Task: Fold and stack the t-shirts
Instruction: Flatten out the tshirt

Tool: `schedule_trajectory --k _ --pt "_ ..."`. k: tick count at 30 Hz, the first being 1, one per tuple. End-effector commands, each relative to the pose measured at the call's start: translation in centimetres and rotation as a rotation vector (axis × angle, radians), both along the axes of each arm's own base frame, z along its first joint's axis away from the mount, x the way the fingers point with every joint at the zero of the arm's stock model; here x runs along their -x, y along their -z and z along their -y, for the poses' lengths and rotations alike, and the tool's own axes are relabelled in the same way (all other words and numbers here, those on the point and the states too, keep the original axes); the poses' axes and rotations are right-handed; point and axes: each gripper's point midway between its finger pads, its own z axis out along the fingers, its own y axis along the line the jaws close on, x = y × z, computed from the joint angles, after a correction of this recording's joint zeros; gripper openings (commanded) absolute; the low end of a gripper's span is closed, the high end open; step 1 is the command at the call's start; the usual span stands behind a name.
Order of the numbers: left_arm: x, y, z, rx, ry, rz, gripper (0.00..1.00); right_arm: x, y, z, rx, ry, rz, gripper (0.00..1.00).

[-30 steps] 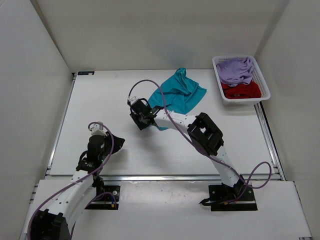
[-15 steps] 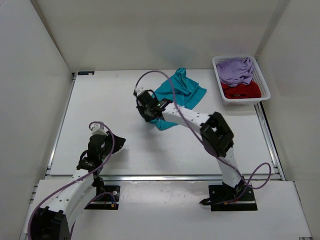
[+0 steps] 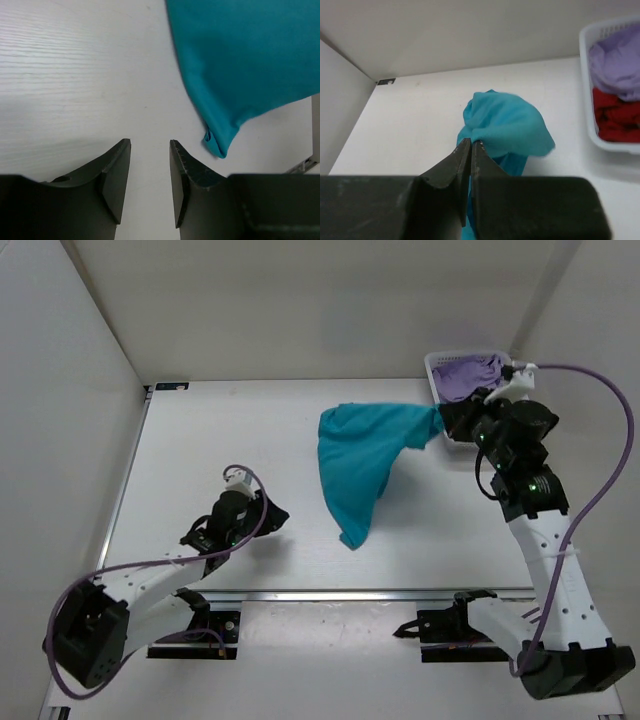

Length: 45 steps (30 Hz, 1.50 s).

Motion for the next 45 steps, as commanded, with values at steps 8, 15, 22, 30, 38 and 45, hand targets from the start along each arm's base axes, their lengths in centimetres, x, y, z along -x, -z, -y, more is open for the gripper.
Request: schedule_trajectory --k 8,15,22,30,38,45 --pt "0.0 1.7 9.0 -0.064 0.178 -0.037 0.55 1.8 10.5 2.1 -0.080 -0.022 -0.231 0.01" --pt "-3.5 3.5 12.1 -0.112 0.163 -0.063 0.58 1.7 11.0 -0.3 -0.072 -0.085 -0.237 0.00" --pt "-5.4 4.9 15.5 -0.158 0.195 -0.082 0.07 1.8 10.4 -1.1 -0.091 -0.111 -0.224 0.00" --pt "-8.5 -6.1 7.9 -0.222 0.067 0.054 0.00 1.8 9.5 -1.3 -0.092 -0.118 -0.213 0.00" --pt "-7.1 -10.7 0.7 -0.495 0.021 0.012 0.00 2.9 12.9 -2.5 -0.120 -0.160 -0.259 0.00" --pt "-7.5 -0.2 -4.6 -0.466 -0.085 -0.211 0.31 5.1 20.7 -2.2 -0.135 -0.113 -0.428 0.01"
